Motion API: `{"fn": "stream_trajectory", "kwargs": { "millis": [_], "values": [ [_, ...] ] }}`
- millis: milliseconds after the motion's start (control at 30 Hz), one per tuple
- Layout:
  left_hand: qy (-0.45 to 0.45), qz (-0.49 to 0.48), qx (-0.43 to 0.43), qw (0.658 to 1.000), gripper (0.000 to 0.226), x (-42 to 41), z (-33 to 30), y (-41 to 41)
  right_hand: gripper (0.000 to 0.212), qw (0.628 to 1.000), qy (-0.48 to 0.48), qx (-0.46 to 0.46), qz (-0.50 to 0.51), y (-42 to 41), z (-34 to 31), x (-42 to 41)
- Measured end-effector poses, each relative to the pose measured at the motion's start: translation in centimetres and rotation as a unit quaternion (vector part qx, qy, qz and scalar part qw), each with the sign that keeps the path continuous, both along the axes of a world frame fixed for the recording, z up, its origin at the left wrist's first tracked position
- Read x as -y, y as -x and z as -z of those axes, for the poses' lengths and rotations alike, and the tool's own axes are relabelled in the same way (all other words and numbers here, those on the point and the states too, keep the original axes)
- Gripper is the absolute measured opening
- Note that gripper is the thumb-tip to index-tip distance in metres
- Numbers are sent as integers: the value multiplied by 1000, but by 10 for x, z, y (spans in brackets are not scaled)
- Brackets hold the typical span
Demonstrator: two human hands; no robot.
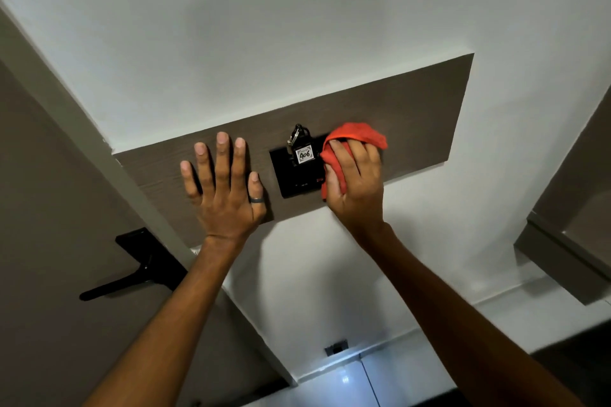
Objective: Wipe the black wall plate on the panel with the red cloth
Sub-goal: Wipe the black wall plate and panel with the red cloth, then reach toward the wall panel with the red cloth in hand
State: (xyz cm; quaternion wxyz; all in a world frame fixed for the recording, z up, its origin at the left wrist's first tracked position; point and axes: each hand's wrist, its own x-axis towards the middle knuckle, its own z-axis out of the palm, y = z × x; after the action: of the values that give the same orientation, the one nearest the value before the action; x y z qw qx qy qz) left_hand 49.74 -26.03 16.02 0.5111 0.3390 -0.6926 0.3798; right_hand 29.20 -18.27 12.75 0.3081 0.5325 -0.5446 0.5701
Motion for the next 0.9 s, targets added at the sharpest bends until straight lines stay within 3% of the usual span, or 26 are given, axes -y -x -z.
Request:
{"fn": "stream_trajectory", "kwargs": {
  "millis": [167, 333, 433, 533, 733, 900],
  "values": [
    [-83, 128, -90, 984, 50, -25, 19, 27, 34, 990, -135, -7, -51, 24, 22, -46],
    [-157, 211, 26, 964, 47, -90, 83, 92, 37, 945, -255, 194, -70, 90, 53, -121],
    [-260, 210, 118, 935, 54, -120, 113, 143, 39, 928, -314, 196, -53, 141, 63, -151],
    [-330, 176, 150, 915, 60, -140, 135, 203, 40, 915, -365, 165, -43, 201, 78, -183],
    [-404, 164, 215, 874, 65, -188, 172, 347, 46, 890, -433, 140, 7, 378, 128, -261],
    [-464, 160, 240, 838, 63, -214, 178, 420, 38, 850, -493, 183, 36, 506, 158, -280]
  ]
}}
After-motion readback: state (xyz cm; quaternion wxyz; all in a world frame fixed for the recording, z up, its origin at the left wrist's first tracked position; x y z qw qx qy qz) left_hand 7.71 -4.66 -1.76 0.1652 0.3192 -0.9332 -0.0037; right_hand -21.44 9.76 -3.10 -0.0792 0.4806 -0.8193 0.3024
